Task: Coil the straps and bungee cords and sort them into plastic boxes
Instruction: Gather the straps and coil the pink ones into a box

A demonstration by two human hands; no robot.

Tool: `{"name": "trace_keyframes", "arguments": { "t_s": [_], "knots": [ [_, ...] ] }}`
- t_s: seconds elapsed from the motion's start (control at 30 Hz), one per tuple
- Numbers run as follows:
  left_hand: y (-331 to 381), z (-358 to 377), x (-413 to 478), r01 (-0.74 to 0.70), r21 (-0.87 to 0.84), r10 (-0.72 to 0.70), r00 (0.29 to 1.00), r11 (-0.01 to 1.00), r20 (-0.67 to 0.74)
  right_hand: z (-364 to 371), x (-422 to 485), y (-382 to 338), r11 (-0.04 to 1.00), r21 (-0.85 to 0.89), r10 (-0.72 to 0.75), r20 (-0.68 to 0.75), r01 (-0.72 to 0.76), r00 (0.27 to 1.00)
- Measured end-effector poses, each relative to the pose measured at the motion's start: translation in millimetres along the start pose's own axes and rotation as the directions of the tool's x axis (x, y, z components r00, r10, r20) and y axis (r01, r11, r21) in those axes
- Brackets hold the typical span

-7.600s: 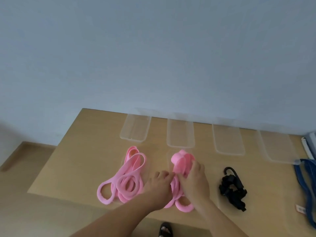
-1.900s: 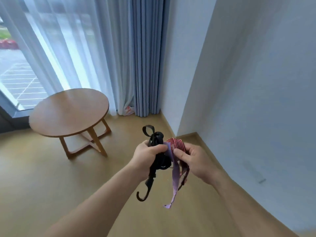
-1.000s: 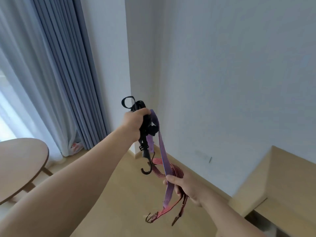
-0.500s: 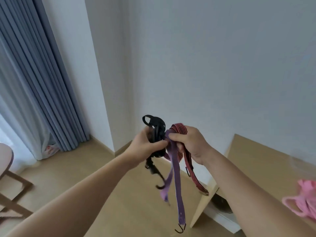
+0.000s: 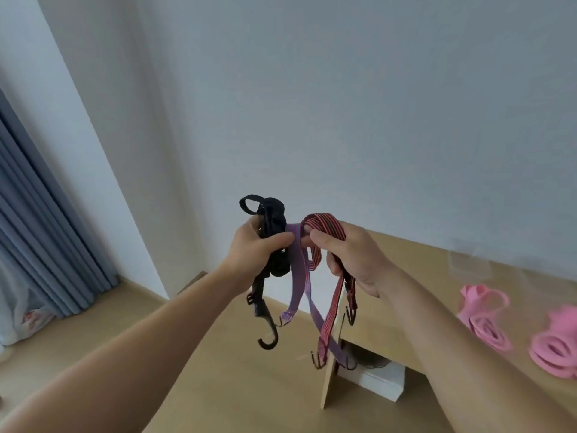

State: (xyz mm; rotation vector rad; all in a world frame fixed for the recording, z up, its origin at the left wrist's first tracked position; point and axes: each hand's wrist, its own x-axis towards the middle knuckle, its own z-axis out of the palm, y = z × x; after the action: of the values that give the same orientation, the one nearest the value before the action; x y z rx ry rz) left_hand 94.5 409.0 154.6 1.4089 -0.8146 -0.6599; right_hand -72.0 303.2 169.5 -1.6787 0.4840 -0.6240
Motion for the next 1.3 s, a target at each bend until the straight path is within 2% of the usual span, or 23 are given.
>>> {"name": "trace_keyframes", "arguments": {
  "t_s": [0.13, 0.23, 0.33, 0.43, 0.5, 0.6, 0.7, 0.8, 0.87, 0.93, 1.0, 1.07, 1.13, 1.2, 1.27, 1.3],
  "knots": [
    [21, 27, 9, -0.05, -0.047, 0.054, 0.996, 0.998, 0.073, -17, -13, 18, 0.996, -0.068, -0.058, -0.084, 0.052, 0.995],
    [35, 40, 15, -0.089, -0.081, 0.102, 0.982, 0.993, 0.159, -28, -20, 34, 0.993, -0.114, -0.036, -0.194, 0.014, 0.98],
    [46, 53, 20, -0.085, -0.125, 0.113, 0.964, 0.988, 0.241, -28, -26, 46, 0.988, -0.151, 0.001, -0.194, -0.031, 0.981],
    [57, 63, 28, -0.05, -0.24, 0.12, 0.95, 0.969, 0.287, -22, -27, 55, 0.986, -0.161, 0.02, -0.172, -0.048, 0.985],
    [63, 67, 36, -0.027, -0.287, 0.11, 0.955, 0.958, 0.276, -15, -26, 60, 0.99, -0.132, 0.032, -0.184, -0.057, 0.982],
    [62, 62, 54, -0.035, -0.219, 0.077, 0.979, 0.975, 0.186, -10, -25, 59, 0.986, -0.129, 0.069, -0.24, -0.102, 0.968],
    [53, 43, 79, -0.018, -0.198, 0.024, 0.999, 0.98, 0.03, -19, -22, 57, 0.976, -0.059, 0.197, -0.157, -0.208, 0.968],
    [33, 26, 100, -0.017, -0.027, 0.017, 0.999, 0.999, -0.03, -21, -22, 58, 0.943, -0.144, 0.285, -0.119, -0.301, 0.951],
    [11, 19, 107, 0.022, 0.224, -0.025, 1.0, 0.974, 0.008, -17, -18, 54, 0.926, -0.208, 0.287, -0.153, -0.315, 0.945],
    [-12, 16, 109, 0.055, 0.43, -0.105, 0.99, 0.901, 0.093, -15, -10, 43, 0.919, -0.241, 0.261, -0.216, -0.311, 0.941],
    [-32, 18, 108, 0.021, 0.495, -0.129, 0.974, 0.869, 0.185, -18, 0, 37, 0.92, -0.231, 0.247, -0.283, -0.316, 0.927],
    [-45, 24, 107, -0.043, 0.498, -0.079, 0.972, 0.866, 0.222, -24, 8, 36, 0.892, -0.274, 0.256, -0.348, -0.359, 0.902],
    [-49, 28, 109, -0.082, 0.542, -0.02, 0.983, 0.836, 0.18, -32, 11, 41, 0.812, -0.367, 0.286, -0.427, -0.454, 0.858],
    [-51, 23, 116, -0.089, 0.658, 0.019, 0.993, 0.748, 0.112, -40, 8, 46, 0.73, -0.406, 0.316, -0.512, -0.55, 0.798],
    [-55, 12, 125, -0.077, 0.745, 0.034, 0.997, 0.663, 0.073, -46, 4, 47, 0.697, -0.399, 0.312, -0.58, -0.596, 0.753],
    [-56, 10, 128, -0.076, 0.741, 0.021, 0.996, 0.667, 0.083, -47, 3, 46, 0.687, -0.408, 0.302, -0.592, -0.602, 0.747]
  ]
}}
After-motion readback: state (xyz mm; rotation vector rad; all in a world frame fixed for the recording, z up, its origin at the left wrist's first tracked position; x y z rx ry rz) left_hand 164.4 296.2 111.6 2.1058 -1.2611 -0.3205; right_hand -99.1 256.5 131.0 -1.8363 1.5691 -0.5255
